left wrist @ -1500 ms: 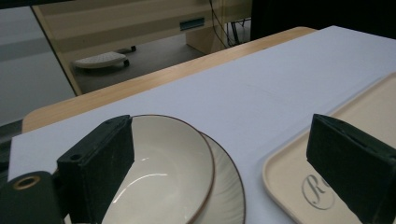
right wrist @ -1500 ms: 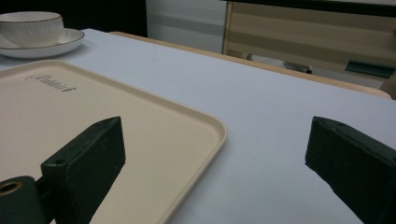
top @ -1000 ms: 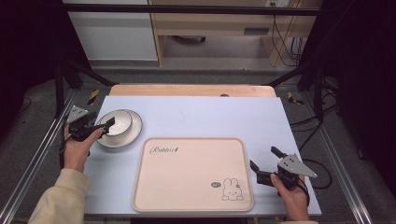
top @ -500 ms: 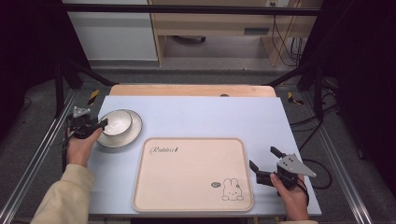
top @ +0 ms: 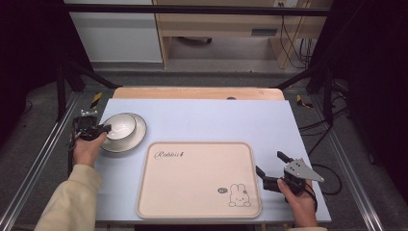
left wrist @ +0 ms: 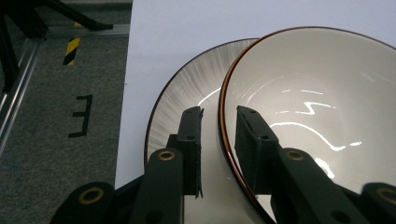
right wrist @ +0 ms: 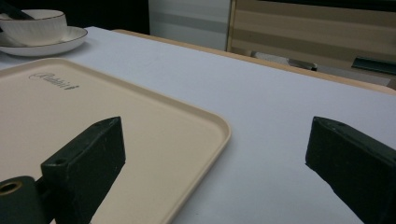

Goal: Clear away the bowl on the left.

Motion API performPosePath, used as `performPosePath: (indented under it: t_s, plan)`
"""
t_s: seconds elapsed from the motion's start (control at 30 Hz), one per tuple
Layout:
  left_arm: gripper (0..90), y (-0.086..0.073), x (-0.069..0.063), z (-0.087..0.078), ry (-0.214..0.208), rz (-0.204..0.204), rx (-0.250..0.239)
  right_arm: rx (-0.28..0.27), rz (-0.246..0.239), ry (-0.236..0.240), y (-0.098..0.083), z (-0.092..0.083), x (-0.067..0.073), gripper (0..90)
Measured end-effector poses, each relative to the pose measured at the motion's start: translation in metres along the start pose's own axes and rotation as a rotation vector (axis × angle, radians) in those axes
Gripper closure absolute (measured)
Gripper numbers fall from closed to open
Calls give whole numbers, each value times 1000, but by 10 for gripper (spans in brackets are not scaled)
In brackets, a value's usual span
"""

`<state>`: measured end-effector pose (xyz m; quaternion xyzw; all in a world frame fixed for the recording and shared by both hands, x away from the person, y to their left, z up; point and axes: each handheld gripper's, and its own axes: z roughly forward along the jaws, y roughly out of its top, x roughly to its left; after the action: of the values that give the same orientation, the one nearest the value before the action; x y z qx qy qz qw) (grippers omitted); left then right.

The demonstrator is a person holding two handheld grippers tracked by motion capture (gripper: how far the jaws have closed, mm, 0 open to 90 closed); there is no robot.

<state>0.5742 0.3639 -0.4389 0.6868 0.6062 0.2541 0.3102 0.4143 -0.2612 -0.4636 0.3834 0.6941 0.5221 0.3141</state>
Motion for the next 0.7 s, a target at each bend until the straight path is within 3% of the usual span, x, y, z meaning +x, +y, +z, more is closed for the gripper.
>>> performPosePath:
  t_s: [0.2,0.37,0.53,0.63,0.7]
  plan:
    - [788,3,-2,4,7,7,32,-2,4,1,0,-1,0,51]
    - [818,4,0,4,-12,-35,30,-2,3,1,0,-1,-1,51]
    - [822,3,2,-4,-54,-66,-22,1,2,0,0,0,-1,51]
    - [818,2,2,-8,-58,-71,-29,3,-2,0,0,0,-1,51]
    - [815,-3,5,-14,-91,-154,-46,-1,-6,3,0,0,0,51]
